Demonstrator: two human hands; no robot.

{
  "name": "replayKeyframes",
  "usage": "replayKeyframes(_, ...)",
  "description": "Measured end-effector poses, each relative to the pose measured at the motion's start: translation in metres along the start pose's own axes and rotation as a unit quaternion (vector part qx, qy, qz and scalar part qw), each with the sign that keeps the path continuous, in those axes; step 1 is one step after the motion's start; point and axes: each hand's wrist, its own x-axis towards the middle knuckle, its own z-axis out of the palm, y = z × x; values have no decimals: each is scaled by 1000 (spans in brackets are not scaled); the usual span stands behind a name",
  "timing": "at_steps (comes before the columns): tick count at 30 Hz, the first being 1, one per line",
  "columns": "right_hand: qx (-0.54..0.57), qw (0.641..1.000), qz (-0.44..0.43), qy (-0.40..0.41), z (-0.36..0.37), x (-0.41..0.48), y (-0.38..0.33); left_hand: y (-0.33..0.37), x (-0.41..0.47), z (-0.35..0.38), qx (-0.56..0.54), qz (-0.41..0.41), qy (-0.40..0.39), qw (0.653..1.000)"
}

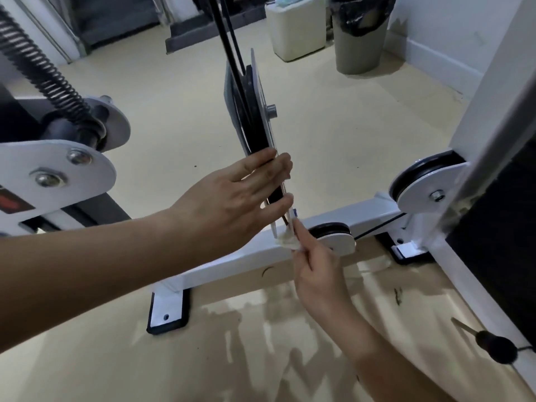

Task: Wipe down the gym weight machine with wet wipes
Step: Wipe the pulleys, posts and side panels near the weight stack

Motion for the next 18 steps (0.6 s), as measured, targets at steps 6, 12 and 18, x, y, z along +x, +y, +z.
replayKeyframes(6,-99,980,-58,160,-40,6,22,22,-3,5,5,10,34,999)
replayKeyframes(12,-364,898,-247,28,-29,-29,104,99,2,18,-124,61,53,989)
replayKeyframes(18,270,931,242,40,-25,-30,70,167,19,59,-625,-320,-174,691)
